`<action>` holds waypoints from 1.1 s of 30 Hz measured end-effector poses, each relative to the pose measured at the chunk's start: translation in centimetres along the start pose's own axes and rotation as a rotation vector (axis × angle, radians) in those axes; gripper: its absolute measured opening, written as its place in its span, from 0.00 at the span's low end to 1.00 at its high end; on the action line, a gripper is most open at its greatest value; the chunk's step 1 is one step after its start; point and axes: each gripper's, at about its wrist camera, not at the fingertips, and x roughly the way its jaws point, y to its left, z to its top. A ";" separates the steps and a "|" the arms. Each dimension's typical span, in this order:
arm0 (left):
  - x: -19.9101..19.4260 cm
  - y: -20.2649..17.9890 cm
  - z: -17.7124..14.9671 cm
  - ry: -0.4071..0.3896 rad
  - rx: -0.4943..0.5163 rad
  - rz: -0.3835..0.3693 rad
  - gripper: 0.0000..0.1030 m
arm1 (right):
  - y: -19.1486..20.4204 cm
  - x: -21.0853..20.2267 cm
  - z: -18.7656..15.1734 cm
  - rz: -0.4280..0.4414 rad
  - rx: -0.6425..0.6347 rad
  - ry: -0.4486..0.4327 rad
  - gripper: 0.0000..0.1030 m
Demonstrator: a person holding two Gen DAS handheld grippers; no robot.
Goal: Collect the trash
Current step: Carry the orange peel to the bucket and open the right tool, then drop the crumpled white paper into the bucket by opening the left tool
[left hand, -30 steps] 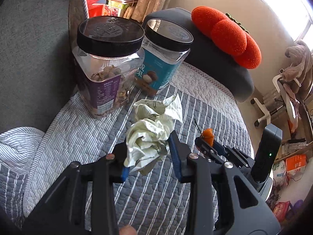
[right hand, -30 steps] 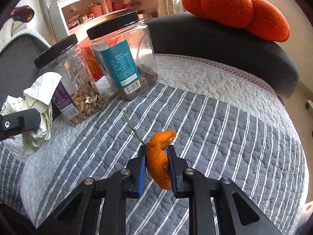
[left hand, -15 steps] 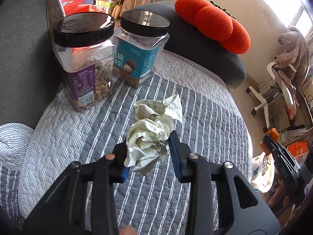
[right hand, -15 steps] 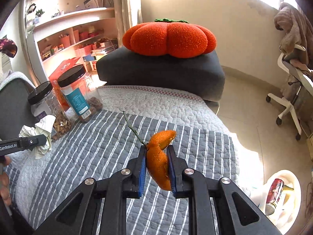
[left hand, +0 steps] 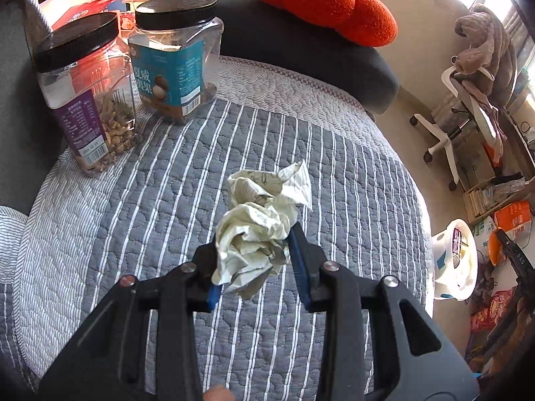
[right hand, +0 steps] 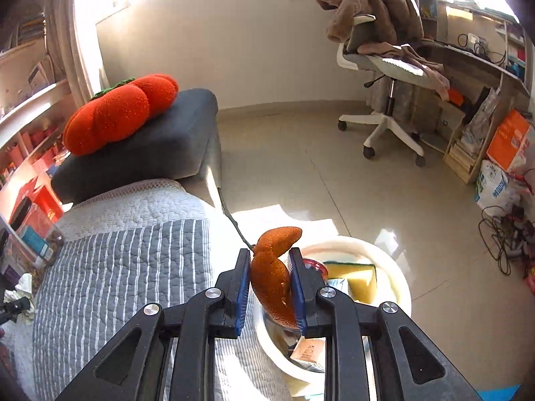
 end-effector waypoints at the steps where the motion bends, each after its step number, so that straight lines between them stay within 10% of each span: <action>1: 0.0 -1.0 -0.2 -0.005 0.022 -0.007 0.36 | -1.3 0.1 -0.2 0.001 0.027 0.003 0.33; 7: 0.2 -9.6 -0.7 -0.008 0.110 -0.136 0.36 | -7.0 -2.4 -0.5 0.017 0.143 -0.045 0.82; 22: 1.6 -35.6 -3.6 0.033 0.440 -0.352 0.39 | -18.8 -9.7 -1.7 -0.210 0.327 -0.157 0.92; 33: -1.5 -36.5 -5.8 -0.002 0.545 -0.346 0.66 | -17.7 -14.3 -1.5 -0.299 0.265 -0.270 0.92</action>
